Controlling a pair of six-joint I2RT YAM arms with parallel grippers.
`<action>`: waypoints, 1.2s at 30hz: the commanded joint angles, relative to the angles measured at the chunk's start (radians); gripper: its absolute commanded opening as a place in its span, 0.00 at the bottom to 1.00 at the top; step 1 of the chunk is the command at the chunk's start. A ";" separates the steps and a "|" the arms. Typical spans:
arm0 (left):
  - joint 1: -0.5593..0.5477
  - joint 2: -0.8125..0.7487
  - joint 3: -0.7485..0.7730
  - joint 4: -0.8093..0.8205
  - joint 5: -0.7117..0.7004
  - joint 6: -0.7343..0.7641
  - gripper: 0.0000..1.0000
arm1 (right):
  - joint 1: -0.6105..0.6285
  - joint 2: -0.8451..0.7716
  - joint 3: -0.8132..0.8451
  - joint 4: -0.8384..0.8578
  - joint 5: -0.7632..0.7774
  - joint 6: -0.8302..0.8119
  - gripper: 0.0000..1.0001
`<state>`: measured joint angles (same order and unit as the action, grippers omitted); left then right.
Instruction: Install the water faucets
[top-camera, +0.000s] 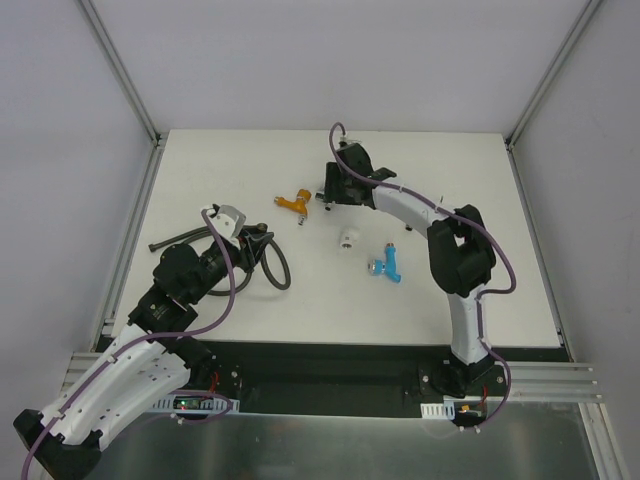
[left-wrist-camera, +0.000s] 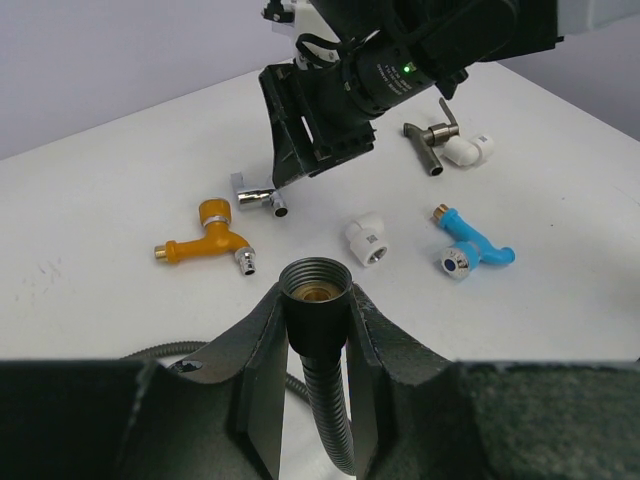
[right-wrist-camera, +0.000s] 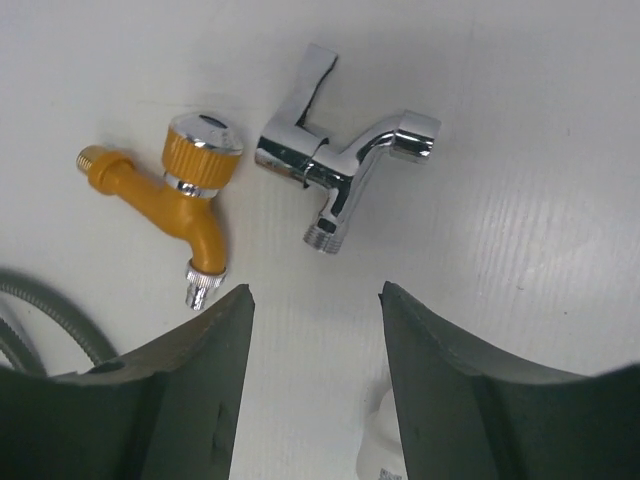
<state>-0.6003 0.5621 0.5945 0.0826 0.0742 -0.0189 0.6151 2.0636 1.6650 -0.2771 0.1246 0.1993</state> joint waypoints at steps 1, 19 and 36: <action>0.011 -0.005 0.042 0.037 0.012 -0.010 0.00 | -0.037 0.052 0.025 0.042 -0.090 0.247 0.57; 0.031 0.004 0.042 0.043 0.039 -0.026 0.00 | -0.117 0.211 -0.044 0.271 -0.318 0.541 0.49; 0.040 0.002 0.042 0.045 0.052 -0.030 0.00 | -0.115 0.092 -0.208 0.345 -0.356 0.474 0.02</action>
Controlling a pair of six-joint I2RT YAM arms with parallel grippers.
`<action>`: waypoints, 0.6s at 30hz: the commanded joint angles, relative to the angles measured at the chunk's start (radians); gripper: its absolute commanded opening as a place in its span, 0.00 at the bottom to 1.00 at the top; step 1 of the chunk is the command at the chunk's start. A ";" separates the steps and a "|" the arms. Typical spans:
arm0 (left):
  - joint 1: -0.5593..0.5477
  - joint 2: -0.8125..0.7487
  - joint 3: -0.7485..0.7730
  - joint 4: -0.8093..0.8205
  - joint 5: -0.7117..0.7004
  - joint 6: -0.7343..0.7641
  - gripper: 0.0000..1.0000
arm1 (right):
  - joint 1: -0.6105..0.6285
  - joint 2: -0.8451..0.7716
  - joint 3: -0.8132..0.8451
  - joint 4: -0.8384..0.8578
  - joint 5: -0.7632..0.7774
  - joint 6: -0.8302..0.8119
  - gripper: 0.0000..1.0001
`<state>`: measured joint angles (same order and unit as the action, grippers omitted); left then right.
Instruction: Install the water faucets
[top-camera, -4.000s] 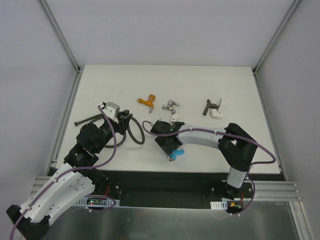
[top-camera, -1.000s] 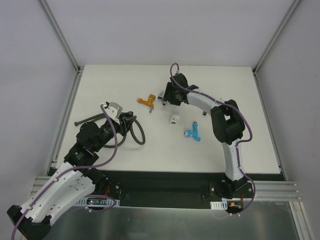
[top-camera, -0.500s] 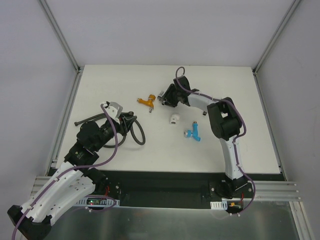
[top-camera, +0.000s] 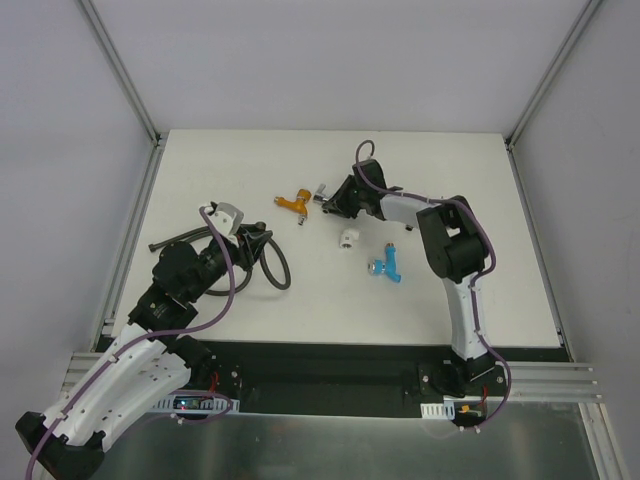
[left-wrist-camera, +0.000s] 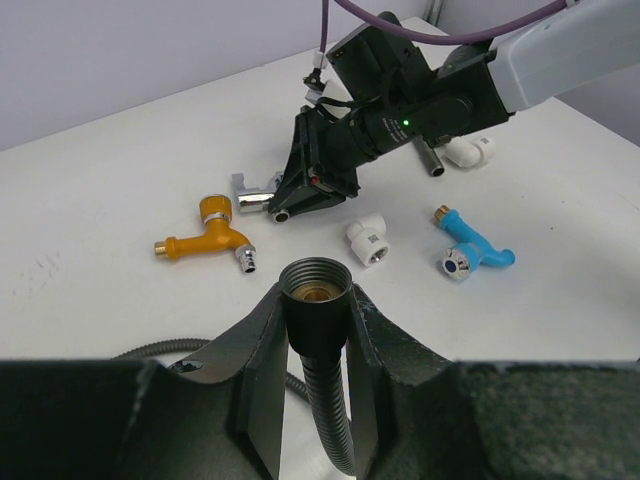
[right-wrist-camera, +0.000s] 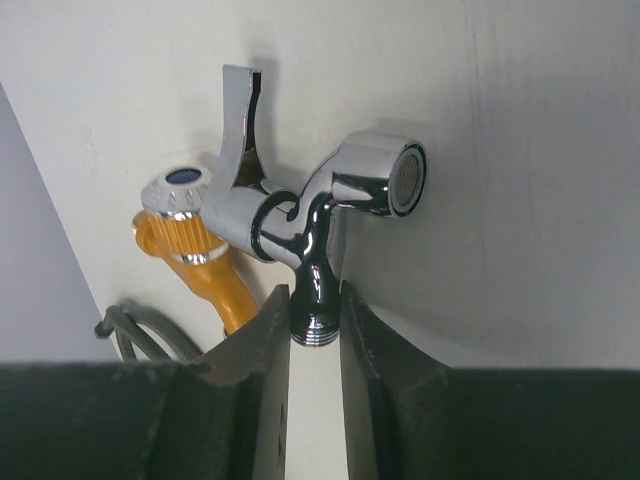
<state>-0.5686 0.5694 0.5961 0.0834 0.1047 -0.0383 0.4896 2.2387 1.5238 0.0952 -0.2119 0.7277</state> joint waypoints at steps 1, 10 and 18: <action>0.010 -0.006 0.041 0.042 0.021 -0.011 0.00 | 0.013 -0.096 -0.098 -0.026 -0.036 -0.063 0.02; 0.012 -0.020 0.039 0.042 0.015 -0.008 0.00 | 0.138 -0.318 -0.260 -0.130 -0.058 -0.305 0.02; 0.010 -0.023 0.037 0.044 0.016 -0.008 0.00 | 0.276 -0.497 -0.447 -0.258 -0.049 -0.421 0.02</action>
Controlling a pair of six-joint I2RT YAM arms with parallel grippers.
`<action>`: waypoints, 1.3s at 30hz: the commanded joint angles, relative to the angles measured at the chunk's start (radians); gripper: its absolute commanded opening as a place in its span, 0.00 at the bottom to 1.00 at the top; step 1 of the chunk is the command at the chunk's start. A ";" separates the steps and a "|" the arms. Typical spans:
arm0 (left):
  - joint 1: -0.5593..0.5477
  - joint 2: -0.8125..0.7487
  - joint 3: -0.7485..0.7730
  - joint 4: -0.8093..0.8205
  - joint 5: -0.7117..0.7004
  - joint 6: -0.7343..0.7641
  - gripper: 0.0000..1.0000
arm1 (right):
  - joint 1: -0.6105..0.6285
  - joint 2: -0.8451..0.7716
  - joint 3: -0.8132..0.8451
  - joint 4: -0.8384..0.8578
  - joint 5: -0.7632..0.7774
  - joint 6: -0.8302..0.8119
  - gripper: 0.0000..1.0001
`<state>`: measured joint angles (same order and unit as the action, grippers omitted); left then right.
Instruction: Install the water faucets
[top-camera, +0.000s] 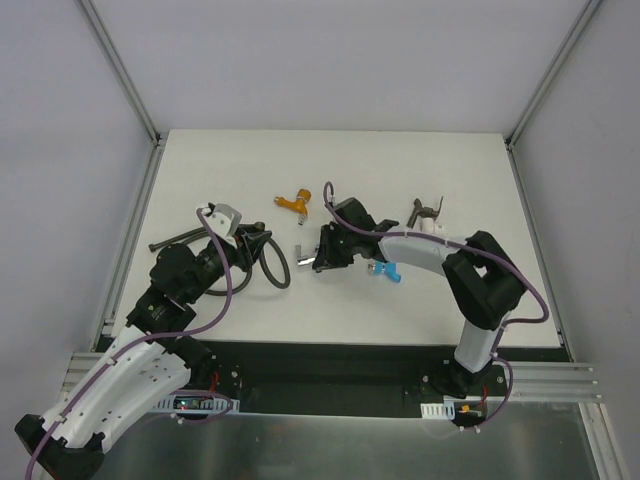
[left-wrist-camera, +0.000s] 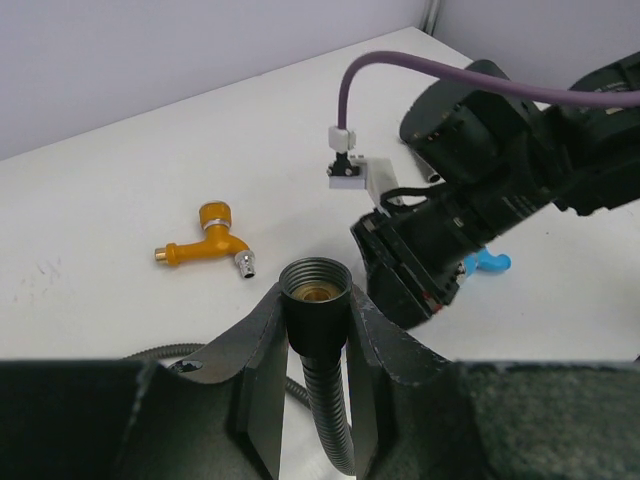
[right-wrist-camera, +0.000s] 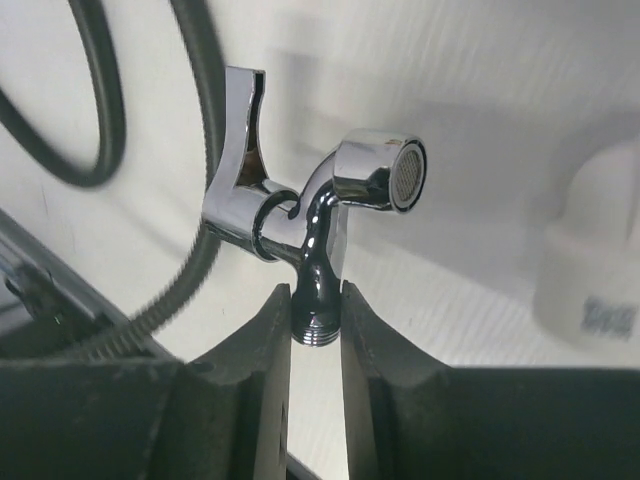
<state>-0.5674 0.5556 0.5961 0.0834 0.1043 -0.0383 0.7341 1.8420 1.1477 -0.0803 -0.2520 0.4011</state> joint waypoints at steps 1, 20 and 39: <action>0.009 -0.008 0.037 0.042 0.017 -0.008 0.00 | 0.040 -0.118 -0.115 -0.094 0.002 -0.100 0.02; 0.009 0.001 0.041 0.042 0.037 -0.017 0.00 | 0.106 -0.369 -0.135 -0.541 0.246 -0.148 0.66; 0.008 0.000 0.041 0.044 0.046 -0.028 0.00 | 0.102 -0.147 0.043 -0.593 0.358 0.071 0.44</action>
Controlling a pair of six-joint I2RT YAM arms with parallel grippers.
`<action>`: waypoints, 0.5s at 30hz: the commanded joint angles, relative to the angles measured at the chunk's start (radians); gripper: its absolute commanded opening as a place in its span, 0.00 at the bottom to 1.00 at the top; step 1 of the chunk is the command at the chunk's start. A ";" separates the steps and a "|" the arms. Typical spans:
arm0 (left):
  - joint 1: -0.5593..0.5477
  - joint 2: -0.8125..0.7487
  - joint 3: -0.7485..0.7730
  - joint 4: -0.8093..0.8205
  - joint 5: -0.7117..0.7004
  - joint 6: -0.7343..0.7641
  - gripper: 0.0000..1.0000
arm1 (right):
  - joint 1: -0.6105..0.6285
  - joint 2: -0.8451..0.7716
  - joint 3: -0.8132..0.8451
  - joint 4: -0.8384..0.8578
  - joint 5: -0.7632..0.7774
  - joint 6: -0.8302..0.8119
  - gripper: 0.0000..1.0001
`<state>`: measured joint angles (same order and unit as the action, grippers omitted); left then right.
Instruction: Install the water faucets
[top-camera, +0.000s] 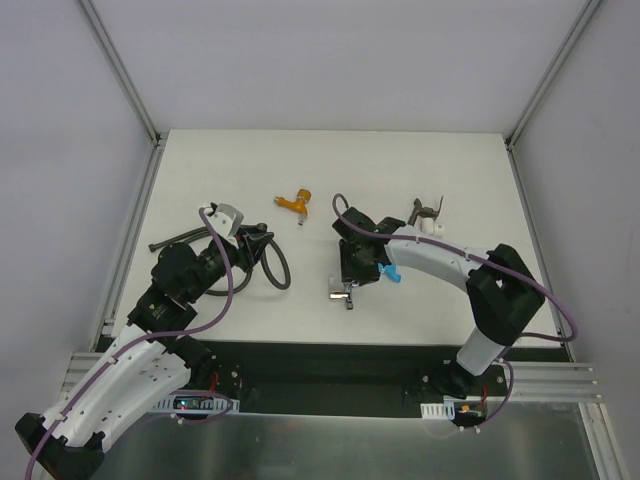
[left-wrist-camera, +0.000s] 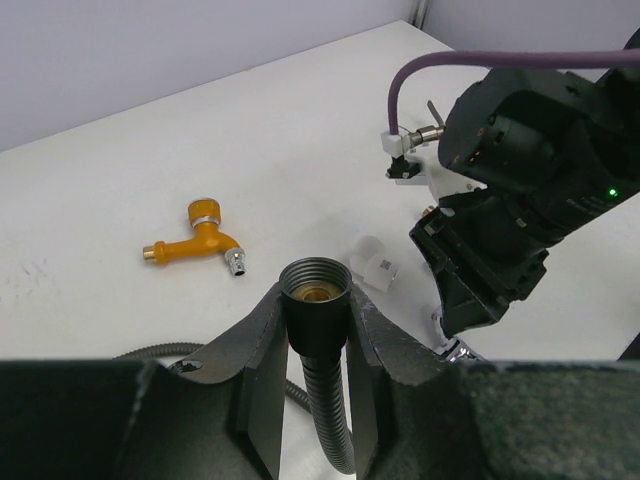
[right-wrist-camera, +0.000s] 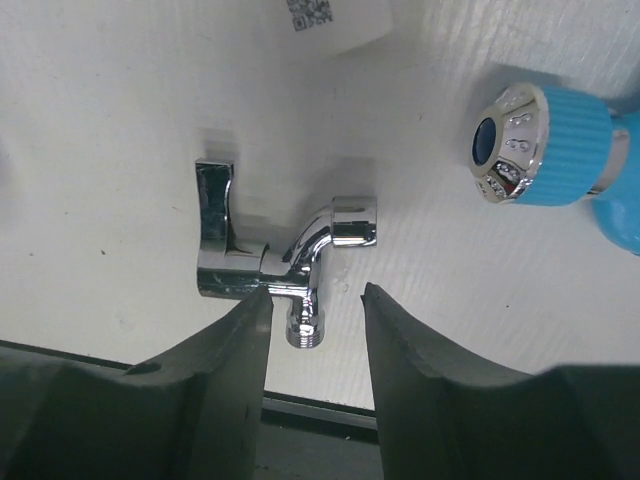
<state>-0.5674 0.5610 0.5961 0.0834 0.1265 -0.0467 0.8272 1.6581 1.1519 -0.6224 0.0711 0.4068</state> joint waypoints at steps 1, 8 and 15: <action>0.009 -0.007 0.041 0.044 0.027 -0.019 0.00 | 0.009 0.046 0.039 -0.051 0.038 0.082 0.43; 0.008 -0.012 0.042 0.044 0.030 -0.022 0.00 | 0.013 0.120 0.054 -0.043 0.041 0.136 0.37; 0.008 -0.012 0.041 0.044 0.027 -0.021 0.00 | 0.013 0.172 0.048 0.001 0.047 0.191 0.35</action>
<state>-0.5674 0.5606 0.5961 0.0837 0.1310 -0.0597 0.8360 1.7966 1.1767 -0.6262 0.0902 0.5407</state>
